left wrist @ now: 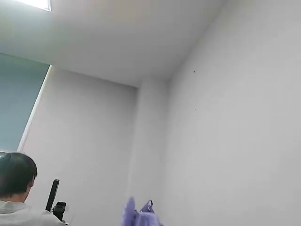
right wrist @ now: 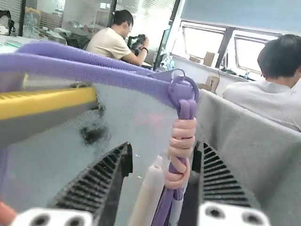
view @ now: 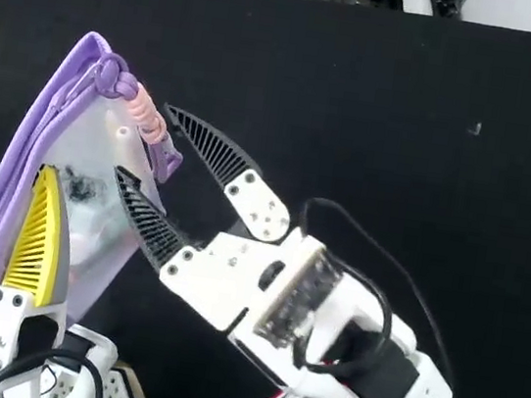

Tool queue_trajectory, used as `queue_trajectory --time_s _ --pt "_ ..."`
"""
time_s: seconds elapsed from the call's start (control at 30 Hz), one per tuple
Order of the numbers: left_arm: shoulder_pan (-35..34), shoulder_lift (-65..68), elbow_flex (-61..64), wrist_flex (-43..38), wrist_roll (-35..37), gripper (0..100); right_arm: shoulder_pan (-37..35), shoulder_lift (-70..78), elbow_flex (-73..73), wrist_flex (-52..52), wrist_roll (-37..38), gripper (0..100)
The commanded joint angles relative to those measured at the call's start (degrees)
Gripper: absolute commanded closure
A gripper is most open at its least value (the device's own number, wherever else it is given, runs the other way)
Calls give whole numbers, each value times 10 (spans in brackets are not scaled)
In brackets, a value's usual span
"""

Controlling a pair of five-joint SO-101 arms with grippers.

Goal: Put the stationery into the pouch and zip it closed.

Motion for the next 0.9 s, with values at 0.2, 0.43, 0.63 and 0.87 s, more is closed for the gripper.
queue_trajectory --time_s 0.2,0.43,0.63,0.87 --pt "0 5 -9 -1 41 971 18 -11 46 -106 -4 779" --pt "0 5 -9 1 42 971 33 -11 55 -131 0 779" --pt "0 5 -9 1 43 971 33 -10 56 -138 0 780" --pt "0 5 -9 0 43 971 33 -9 58 -149 -2 780"
